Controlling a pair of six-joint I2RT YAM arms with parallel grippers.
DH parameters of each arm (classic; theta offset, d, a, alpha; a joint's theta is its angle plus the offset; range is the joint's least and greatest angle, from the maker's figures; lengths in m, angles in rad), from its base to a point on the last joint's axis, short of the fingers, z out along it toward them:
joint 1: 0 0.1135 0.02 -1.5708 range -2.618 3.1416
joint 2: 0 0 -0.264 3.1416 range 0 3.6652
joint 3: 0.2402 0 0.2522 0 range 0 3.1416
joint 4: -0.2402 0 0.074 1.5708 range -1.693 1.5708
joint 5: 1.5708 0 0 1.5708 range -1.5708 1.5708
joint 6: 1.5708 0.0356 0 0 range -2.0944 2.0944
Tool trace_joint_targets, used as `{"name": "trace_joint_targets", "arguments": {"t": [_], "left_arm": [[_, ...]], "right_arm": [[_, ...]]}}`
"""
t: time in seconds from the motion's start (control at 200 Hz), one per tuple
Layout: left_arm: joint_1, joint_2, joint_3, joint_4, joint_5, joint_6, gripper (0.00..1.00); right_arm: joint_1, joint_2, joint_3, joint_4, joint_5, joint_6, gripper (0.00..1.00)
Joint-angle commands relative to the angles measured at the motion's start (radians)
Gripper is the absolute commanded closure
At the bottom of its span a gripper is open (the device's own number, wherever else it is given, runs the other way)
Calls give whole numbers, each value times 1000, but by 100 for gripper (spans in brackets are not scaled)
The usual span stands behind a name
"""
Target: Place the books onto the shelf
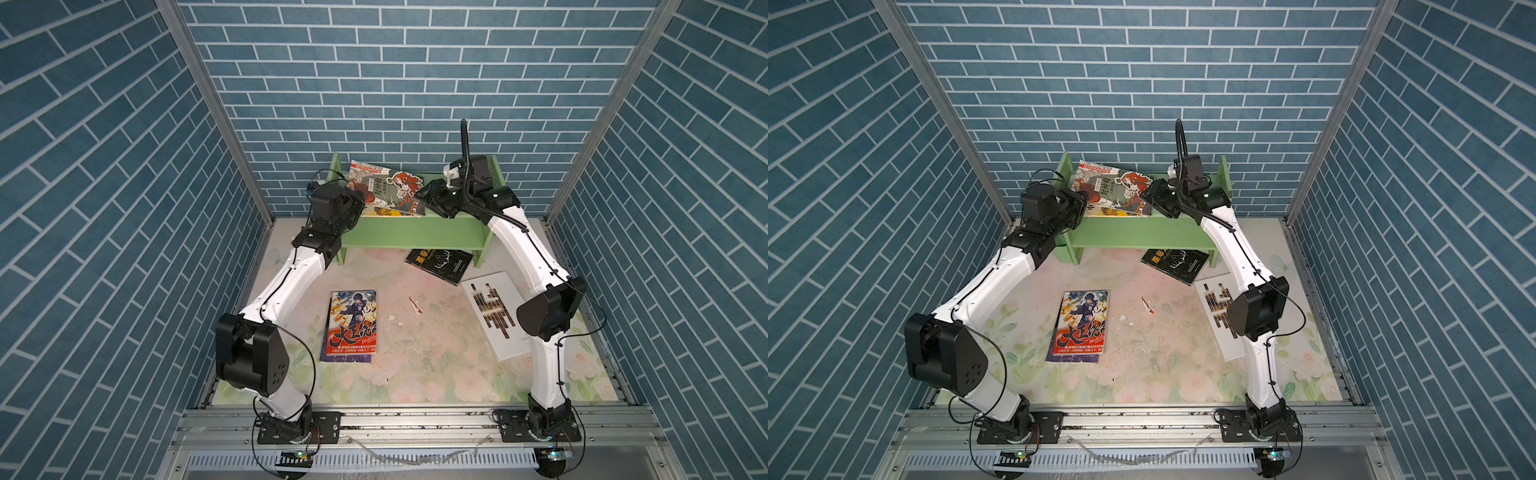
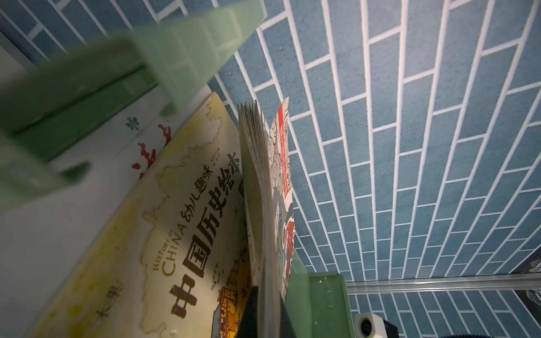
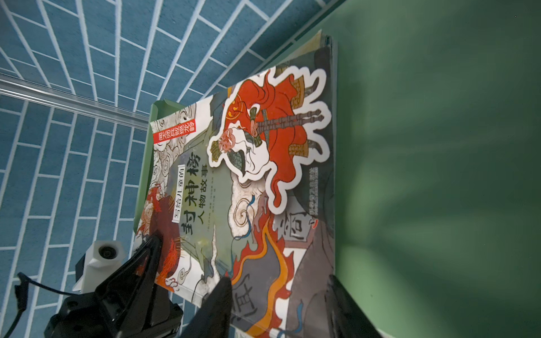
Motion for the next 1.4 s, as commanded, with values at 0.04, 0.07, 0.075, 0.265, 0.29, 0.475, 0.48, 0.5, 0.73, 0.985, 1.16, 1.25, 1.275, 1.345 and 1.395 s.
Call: {"name": "trace_joint_targets", "arguments": {"t": [0.04, 0.07, 0.075, 0.265, 0.29, 0.475, 0.48, 0.5, 0.73, 0.985, 1.16, 1.25, 1.275, 1.345, 1.395], "left_arm": [[9, -31, -7, 13, -20, 7, 100], [9, -33, -9, 13, -21, 7, 100], [9, -35, -9, 13, -22, 7, 100], [14, -36, -13, 7, -25, 7, 100], [15, -38, -17, 9, -28, 7, 100], [28, -38, -15, 4, -14, 4, 100], [28, -37, -15, 4, -14, 4, 100], [28, -37, -15, 5, -14, 4, 100], [27, -35, -15, 2, -8, 3, 100], [28, -16, -3, 14, 35, -5, 100], [28, -16, -6, 14, 43, -5, 100], [28, -16, -12, 18, 46, -9, 100], [28, -16, -15, 20, 45, -10, 100], [28, -22, -19, 17, 41, -10, 100], [28, -22, -22, 16, 40, -8, 100]], "right_arm": [[7, 22, 18, -32, 14, -30, 47], [9, 24, 18, -31, 14, -30, 47], [9, 23, 18, -31, 14, -30, 47], [10, 26, 21, -32, 14, -32, 47], [10, 25, 23, -33, 15, -32, 47], [10, 20, 26, -36, 23, -41, 47], [10, 20, 26, -35, 23, -41, 47], [10, 22, 27, -36, 22, -40, 47], [15, 48, 64, -35, 5, -33, 47], [21, 61, 82, -46, 6, -32, 47], [23, 59, 80, -48, 10, -33, 47], [24, 61, 80, -47, 9, -33, 47], [24, 61, 80, -47, 9, -33, 47], [25, 62, 80, -45, 6, -33, 47], [25, 64, 80, -44, 5, -33, 48]]}}
